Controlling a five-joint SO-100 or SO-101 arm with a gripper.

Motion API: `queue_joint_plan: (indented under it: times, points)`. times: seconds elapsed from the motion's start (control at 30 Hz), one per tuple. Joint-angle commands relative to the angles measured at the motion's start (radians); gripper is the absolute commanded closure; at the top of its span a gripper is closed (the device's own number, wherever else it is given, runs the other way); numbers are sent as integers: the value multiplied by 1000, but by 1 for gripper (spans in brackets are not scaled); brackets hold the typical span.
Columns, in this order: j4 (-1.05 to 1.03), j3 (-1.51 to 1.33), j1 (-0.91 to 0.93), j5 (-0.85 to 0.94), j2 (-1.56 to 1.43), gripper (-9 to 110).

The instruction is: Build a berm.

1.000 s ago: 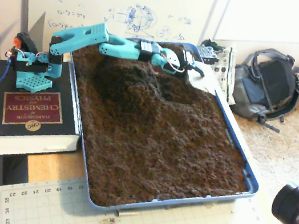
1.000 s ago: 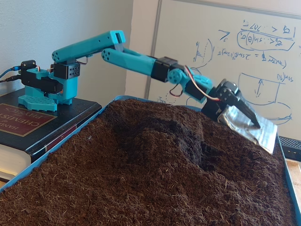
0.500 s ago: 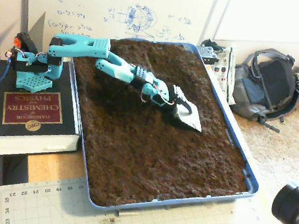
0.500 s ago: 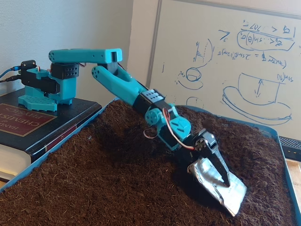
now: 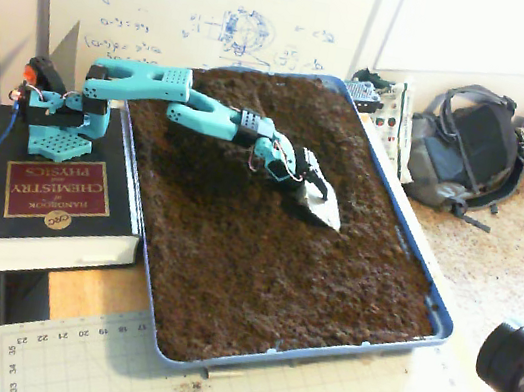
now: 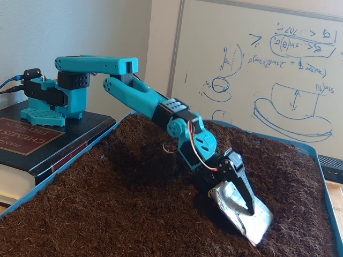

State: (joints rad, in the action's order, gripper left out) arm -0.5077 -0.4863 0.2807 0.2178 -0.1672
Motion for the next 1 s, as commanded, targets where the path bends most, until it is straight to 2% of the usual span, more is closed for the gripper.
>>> queue_joint_plan:
  times: [0.0,0.23,0.97]
  points:
    - [-272,-21,2,8,-5,101]
    - [-476,-21,-15,9,-32,101]
    - [-689,-20,-25,-9,-252,101]
